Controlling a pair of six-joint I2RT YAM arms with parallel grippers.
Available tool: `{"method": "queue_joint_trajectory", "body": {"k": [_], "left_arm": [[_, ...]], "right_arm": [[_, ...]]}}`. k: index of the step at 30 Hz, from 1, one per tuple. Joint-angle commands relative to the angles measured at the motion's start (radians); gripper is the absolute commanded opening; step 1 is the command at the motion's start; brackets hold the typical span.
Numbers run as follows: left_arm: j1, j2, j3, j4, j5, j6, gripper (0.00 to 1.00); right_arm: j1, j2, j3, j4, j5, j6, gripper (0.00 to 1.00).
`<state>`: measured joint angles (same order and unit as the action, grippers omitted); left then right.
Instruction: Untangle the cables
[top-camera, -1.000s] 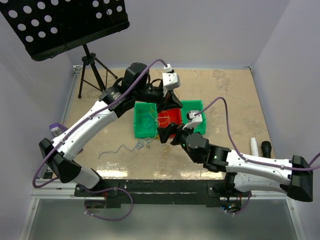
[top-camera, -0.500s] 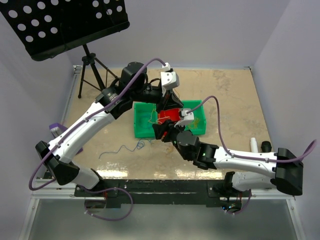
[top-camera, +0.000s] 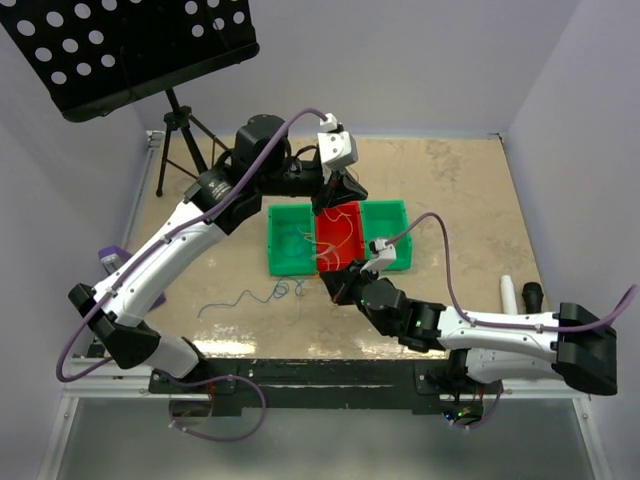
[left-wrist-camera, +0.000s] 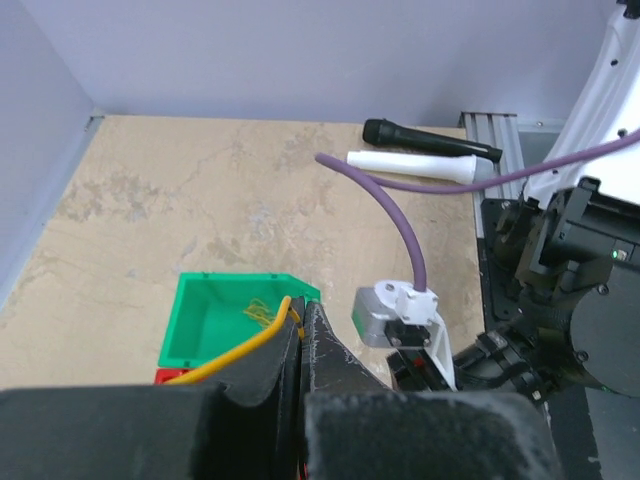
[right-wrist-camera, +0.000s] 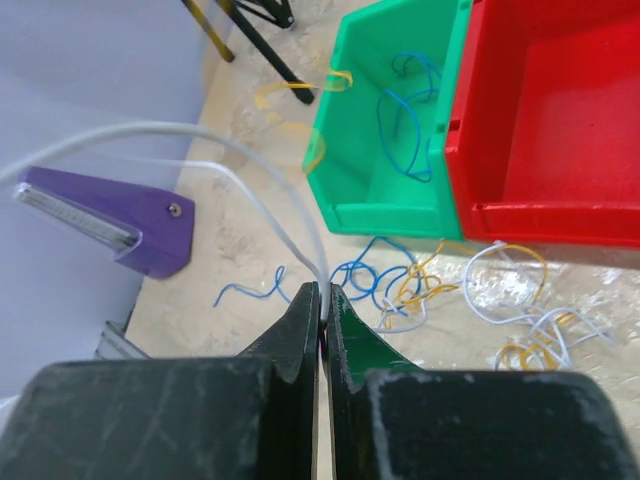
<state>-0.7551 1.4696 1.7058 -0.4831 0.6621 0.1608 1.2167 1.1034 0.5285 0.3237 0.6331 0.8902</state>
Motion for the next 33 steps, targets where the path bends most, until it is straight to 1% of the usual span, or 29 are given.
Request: {"method": "queue_joint_trajectory", "body": {"k": [1, 5, 7, 10, 13, 17, 18, 19, 21, 22, 23, 24, 26, 29, 31, 33], "left_arm": [[-0.004, 0.018, 0.127, 0.054, -0.042, 0.006, 0.00], [-0.004, 0.044, 0.182, 0.099, -0.088, -0.010, 0.00], [-0.004, 0.063, 0.213, 0.121, -0.088, -0.021, 0.00], [-0.007, 0.110, 0.258, 0.104, -0.069, -0.043, 0.00], [-0.018, 0.152, 0.252, 0.072, -0.052, -0.043, 0.00], [-0.023, 0.202, 0.215, 0.089, -0.038, -0.037, 0.00], [-0.023, 0.221, 0.216, 0.096, -0.027, -0.032, 0.00], [-0.023, 0.236, 0.227, 0.107, -0.018, -0.032, 0.00], [-0.023, 0.282, 0.256, 0.126, 0.008, -0.043, 0.00], [-0.023, 0.305, 0.282, 0.129, 0.022, -0.049, 0.00], [-0.024, 0.331, 0.305, 0.132, 0.033, -0.059, 0.00], [-0.024, 0.356, 0.334, 0.138, 0.042, -0.073, 0.00], [-0.026, 0.392, 0.374, 0.158, 0.068, -0.093, 0.00], [-0.027, 0.411, 0.353, 0.213, 0.085, -0.116, 0.00], [-0.029, 0.417, 0.322, 0.245, 0.090, -0.127, 0.00], [-0.029, 0.431, 0.307, 0.265, 0.096, -0.133, 0.00]], "right_arm": [[0.043, 0.019, -0.071, 0.018, -0.030, 0.110, 0.00], [0.142, 0.156, -0.088, 0.023, -0.039, 0.214, 0.00], [0.190, 0.231, -0.081, 0.018, -0.038, 0.260, 0.00], [0.240, 0.274, -0.052, -0.014, 0.002, 0.292, 0.00], [0.245, 0.216, -0.038, -0.054, 0.049, 0.299, 0.00], [0.247, 0.069, -0.059, -0.070, 0.076, 0.273, 0.00], [0.247, 0.044, -0.061, -0.083, 0.076, 0.267, 0.05], [0.248, 0.018, -0.061, -0.103, 0.074, 0.266, 0.14], [0.257, -0.031, -0.068, -0.136, 0.074, 0.268, 0.38], [0.260, -0.060, -0.073, -0.153, 0.080, 0.277, 0.43], [0.264, -0.100, -0.081, -0.170, 0.086, 0.289, 0.54], [0.267, -0.140, -0.090, -0.185, 0.094, 0.296, 0.60], [0.267, -0.218, -0.105, -0.219, 0.108, 0.314, 0.66], [0.267, -0.347, -0.116, -0.271, 0.116, 0.317, 0.79], [0.270, -0.433, -0.104, -0.322, 0.131, 0.314, 0.82], [0.271, -0.517, -0.082, -0.418, 0.161, 0.322, 0.82]]}}
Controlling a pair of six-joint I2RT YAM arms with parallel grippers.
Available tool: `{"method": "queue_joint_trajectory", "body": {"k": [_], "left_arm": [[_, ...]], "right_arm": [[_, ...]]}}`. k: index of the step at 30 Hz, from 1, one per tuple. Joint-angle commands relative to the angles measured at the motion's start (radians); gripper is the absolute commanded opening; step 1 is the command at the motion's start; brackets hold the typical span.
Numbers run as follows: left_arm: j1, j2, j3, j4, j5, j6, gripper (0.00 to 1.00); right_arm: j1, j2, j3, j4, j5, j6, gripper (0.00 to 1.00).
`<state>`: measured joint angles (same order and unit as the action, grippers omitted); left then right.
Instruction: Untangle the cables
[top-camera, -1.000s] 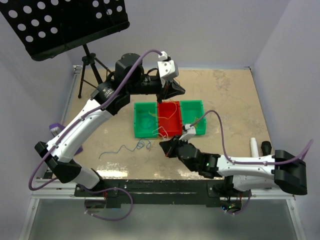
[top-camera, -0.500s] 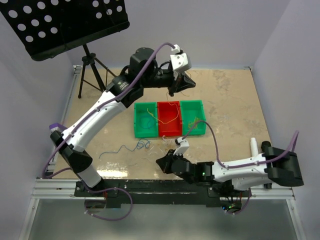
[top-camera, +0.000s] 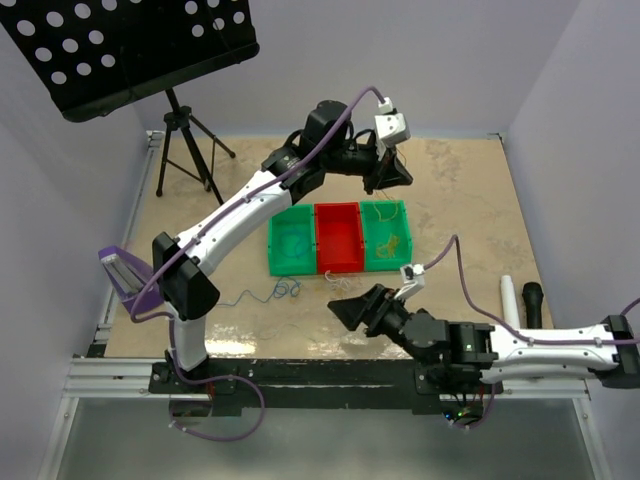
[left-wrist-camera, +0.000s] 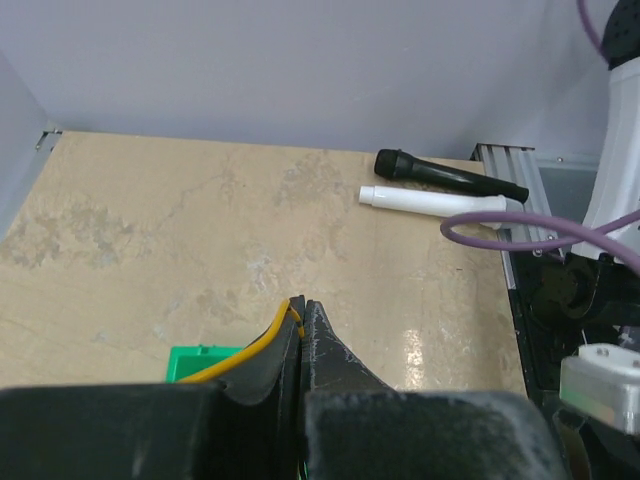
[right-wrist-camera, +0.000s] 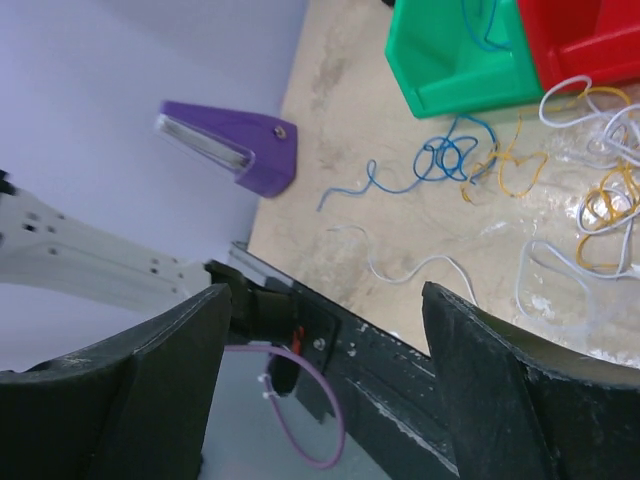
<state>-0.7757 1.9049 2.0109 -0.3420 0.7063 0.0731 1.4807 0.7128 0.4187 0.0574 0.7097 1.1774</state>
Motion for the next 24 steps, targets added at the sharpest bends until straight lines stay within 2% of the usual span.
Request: {"method": "queue_joint_trajectory", "body": {"k": [1, 14, 24], "left_arm": [[-0.008, 0.005, -0.001, 0.136, 0.053, -0.047, 0.00], [-0.004, 0.167, 0.048, 0.235, 0.067, -0.064, 0.00], [-0.004, 0.214, 0.110, 0.267, 0.076, -0.062, 0.00]], "right_arm": [[0.009, -0.166, 0.041, -0.180, 0.102, 0.036, 0.82], [0.007, -0.381, 0.305, -0.638, 0.315, 0.139, 0.73], [0.007, -0.490, 0.428, -0.797, 0.385, 0.145, 0.69]]}}
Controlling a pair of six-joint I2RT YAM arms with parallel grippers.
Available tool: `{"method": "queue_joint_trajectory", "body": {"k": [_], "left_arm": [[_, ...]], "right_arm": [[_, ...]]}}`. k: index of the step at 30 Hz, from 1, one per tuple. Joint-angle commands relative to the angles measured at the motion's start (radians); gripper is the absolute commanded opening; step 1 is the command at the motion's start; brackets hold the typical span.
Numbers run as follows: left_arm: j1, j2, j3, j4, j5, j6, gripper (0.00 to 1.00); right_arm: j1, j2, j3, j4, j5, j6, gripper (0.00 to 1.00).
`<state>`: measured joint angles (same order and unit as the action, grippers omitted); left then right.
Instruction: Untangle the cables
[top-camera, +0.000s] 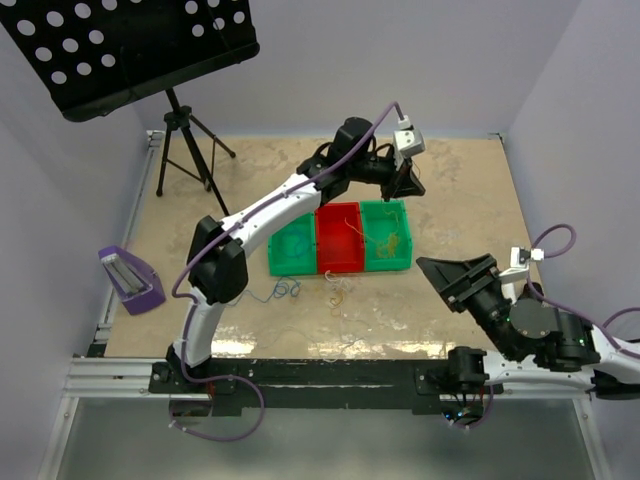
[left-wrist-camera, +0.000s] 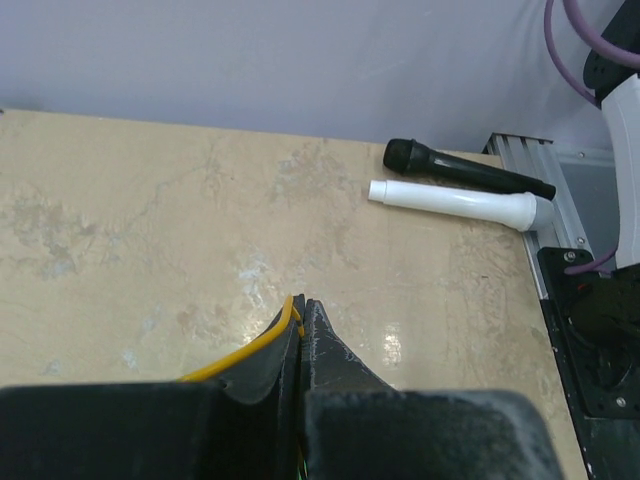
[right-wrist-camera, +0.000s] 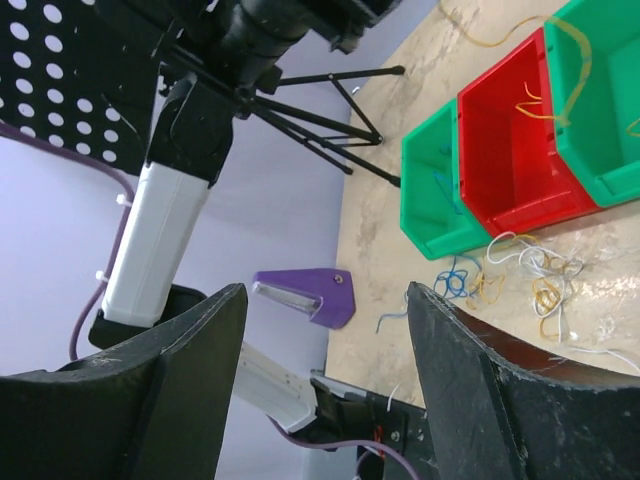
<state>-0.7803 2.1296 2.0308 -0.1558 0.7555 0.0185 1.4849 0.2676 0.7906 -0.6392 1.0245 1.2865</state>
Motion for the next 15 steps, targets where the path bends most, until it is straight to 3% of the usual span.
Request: {"method": "queue_joint_trajectory", "body": {"k": [1, 15], "left_arm": [[0.000, -0.013, 0.106, 0.073, 0.024, 0.004, 0.00], [-0.007, -0.088, 0.091, 0.088, 0.007, 0.051, 0.00]], "right_arm": [[0.005, -0.059, 0.059, -0.106, 0.072, 0.033, 0.69], [0.003, -0.117, 0.088, -0.152, 0.112, 0.039, 0.67]]}}
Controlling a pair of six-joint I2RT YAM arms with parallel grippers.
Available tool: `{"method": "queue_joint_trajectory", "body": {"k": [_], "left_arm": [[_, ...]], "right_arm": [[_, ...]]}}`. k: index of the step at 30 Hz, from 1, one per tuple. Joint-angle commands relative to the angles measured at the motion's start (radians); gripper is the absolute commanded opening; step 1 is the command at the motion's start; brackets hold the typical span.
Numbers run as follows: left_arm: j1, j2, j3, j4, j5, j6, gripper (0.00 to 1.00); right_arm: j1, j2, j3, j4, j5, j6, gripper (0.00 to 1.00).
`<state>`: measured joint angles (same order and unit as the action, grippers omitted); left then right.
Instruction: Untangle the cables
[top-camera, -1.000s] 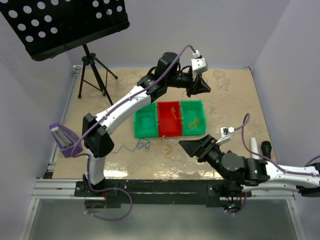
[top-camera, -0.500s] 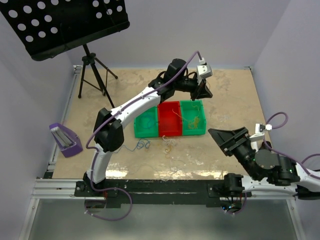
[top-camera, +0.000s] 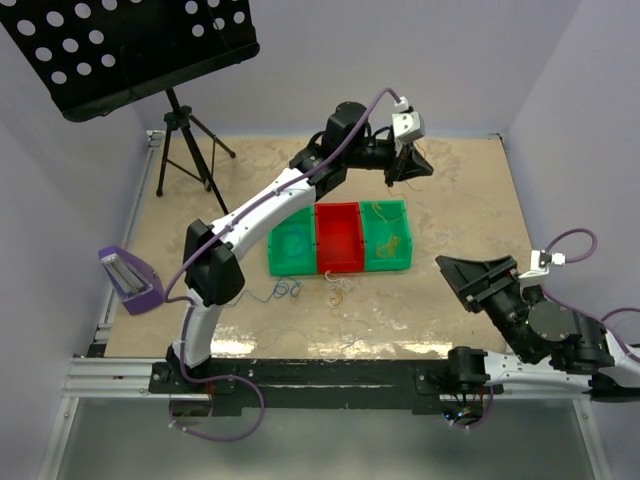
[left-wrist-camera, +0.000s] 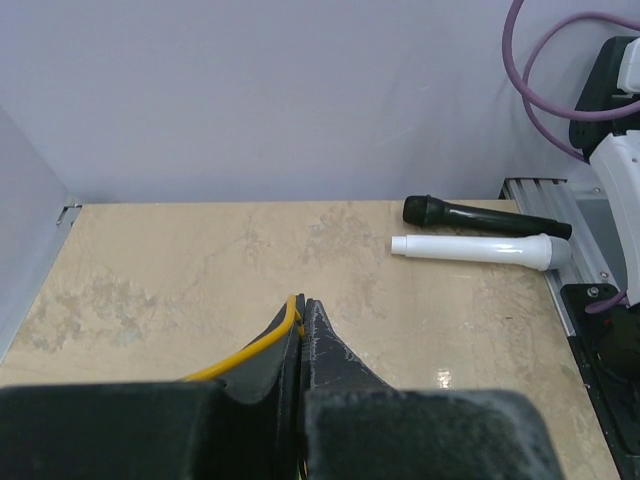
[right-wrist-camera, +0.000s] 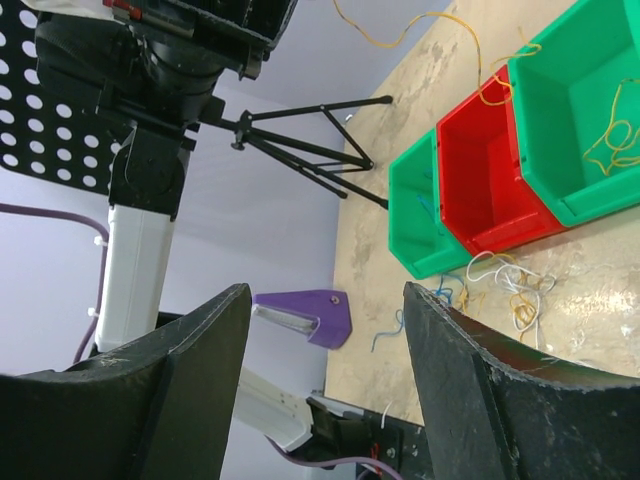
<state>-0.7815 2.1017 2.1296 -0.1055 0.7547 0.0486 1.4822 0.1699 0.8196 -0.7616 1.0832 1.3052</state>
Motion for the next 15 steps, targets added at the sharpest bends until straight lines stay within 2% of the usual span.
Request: {"method": "queue_joint_trajectory", "body": {"k": [1, 7, 15], "left_arm": [[-0.007, -0.058, -0.022, 0.038, 0.006, 0.019, 0.00], [-0.004, -0.037, -0.092, 0.030, -0.029, 0.056, 0.00], [0.005, 0.066, -0.103, -0.002, -0.018, 0.047, 0.00]], "right_arm": [[0.006, -0.014, 0.065, -0.042, 0.058, 0.029, 0.67], [0.004, 0.003, 0.085, -0.070, 0.079, 0.054, 0.67], [0.006, 0.040, 0.111, -0.076, 0.136, 0.075, 0.66]]}}
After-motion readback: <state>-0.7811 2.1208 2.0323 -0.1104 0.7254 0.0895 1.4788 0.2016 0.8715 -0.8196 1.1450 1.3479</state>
